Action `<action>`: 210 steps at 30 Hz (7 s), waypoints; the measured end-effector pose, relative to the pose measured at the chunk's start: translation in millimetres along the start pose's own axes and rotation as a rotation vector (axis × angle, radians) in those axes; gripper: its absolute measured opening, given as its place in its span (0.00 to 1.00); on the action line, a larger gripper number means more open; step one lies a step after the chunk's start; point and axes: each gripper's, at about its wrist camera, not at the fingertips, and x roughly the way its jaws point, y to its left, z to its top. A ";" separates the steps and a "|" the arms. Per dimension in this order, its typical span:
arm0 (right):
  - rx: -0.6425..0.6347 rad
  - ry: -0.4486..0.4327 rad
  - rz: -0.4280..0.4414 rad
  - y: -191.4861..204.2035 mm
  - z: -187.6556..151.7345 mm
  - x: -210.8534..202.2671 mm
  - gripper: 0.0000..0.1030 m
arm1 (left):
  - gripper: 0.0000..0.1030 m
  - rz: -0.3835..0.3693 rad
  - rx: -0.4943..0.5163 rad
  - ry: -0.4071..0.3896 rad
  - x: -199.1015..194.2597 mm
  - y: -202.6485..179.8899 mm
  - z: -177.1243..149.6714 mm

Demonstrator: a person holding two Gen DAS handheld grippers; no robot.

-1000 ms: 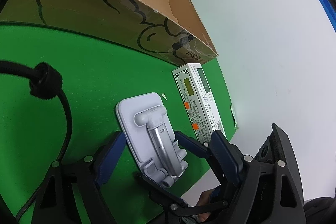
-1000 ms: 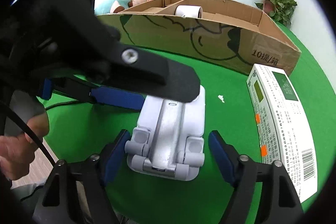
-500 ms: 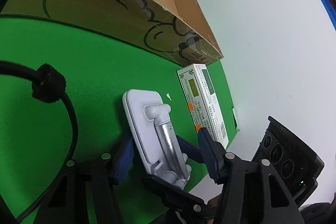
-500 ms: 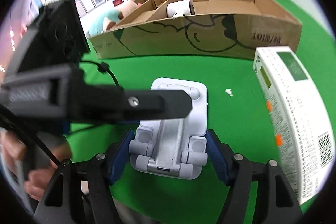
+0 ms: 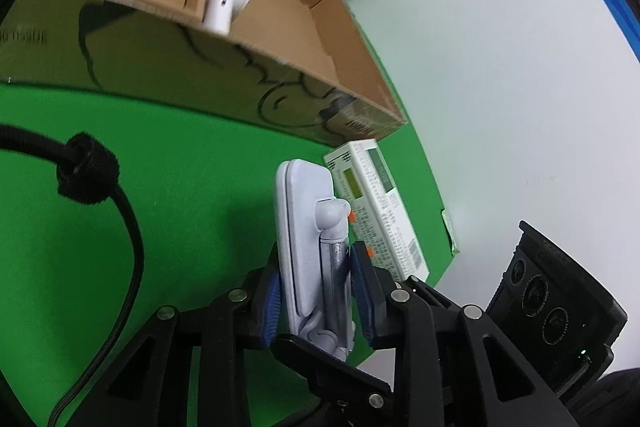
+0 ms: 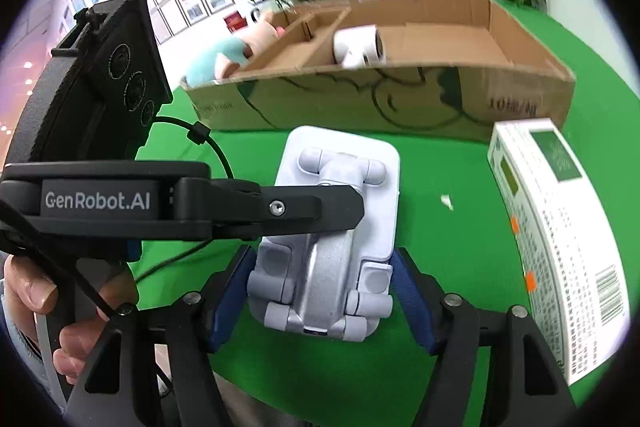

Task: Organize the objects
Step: 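Lift the phone stand with the right tool and carry it over the large box, then lower the phone stand beside the hair dryer and open the right tool, then move the right tool back to the white medicine box on the table, then grasp the white medicine box lengthwise with the right tool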

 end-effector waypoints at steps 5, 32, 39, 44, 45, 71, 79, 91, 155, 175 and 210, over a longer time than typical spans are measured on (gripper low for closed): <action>-0.043 -0.072 -0.028 11.4 14.5 -12.4 0.66 | 0.28 0.002 0.049 -0.045 -19.4 -20.6 7.4; -0.022 -0.185 -0.051 -3.2 117.2 -8.3 0.63 | 0.28 0.042 0.106 -0.093 -47.2 -56.0 124.4; -0.008 -0.157 -0.017 -19.9 144.2 3.9 0.63 | 0.28 0.075 0.096 -0.074 -36.4 -58.6 157.0; 0.028 -0.086 0.004 -37.8 152.5 26.9 0.63 | 0.28 0.109 0.046 -0.017 -8.6 -41.8 177.2; 0.037 -0.065 0.013 -40.6 153.9 32.1 0.63 | 0.28 0.120 0.033 -0.007 -2.5 -37.9 179.9; 0.187 0.281 0.114 -102.3 153.5 108.3 0.58 | 0.29 0.305 -0.124 0.266 88.5 2.9 212.5; 0.179 0.301 0.137 -96.8 150.0 107.4 0.58 | 0.47 0.312 -0.121 0.188 44.3 -0.9 206.6; 0.120 0.310 -0.034 -91.9 158.1 126.5 0.50 | 0.55 0.440 -0.033 0.015 -48.6 0.4 174.7; -0.095 -0.283 -0.322 -29.7 45.6 -43.0 0.88 | 0.99 0.741 0.324 -0.664 -101.6 -108.6 -17.8; -0.064 0.049 -0.311 -102.5 -18.5 -14.9 0.59 | 0.98 0.611 0.227 -0.421 -61.6 -50.7 -51.8; -0.073 0.129 -0.141 -6.8 -24.5 10.4 0.61 | 0.67 -0.020 -0.067 0.003 10.8 14.5 -47.0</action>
